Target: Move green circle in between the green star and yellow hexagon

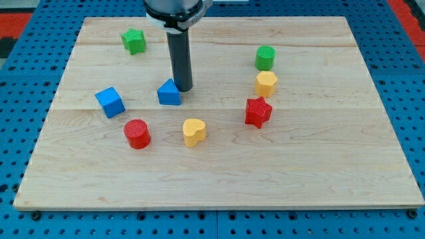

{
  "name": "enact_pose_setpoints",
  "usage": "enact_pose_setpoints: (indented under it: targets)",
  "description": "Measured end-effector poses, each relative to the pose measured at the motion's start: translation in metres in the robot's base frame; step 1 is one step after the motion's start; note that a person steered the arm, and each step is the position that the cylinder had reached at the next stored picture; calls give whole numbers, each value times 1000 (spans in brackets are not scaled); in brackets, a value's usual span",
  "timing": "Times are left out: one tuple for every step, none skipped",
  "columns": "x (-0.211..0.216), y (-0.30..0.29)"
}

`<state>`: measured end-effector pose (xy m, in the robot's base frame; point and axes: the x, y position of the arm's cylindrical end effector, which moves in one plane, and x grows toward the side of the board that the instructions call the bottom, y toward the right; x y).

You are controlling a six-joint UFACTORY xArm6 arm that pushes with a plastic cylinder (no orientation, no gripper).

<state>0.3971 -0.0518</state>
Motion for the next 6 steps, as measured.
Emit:
enact_pose_setpoints:
  targets:
    - [-72, 33]
    - [-135, 67]
    - [-151, 143]
    - [-118, 237]
    - [-91, 222]
    - [-82, 155]
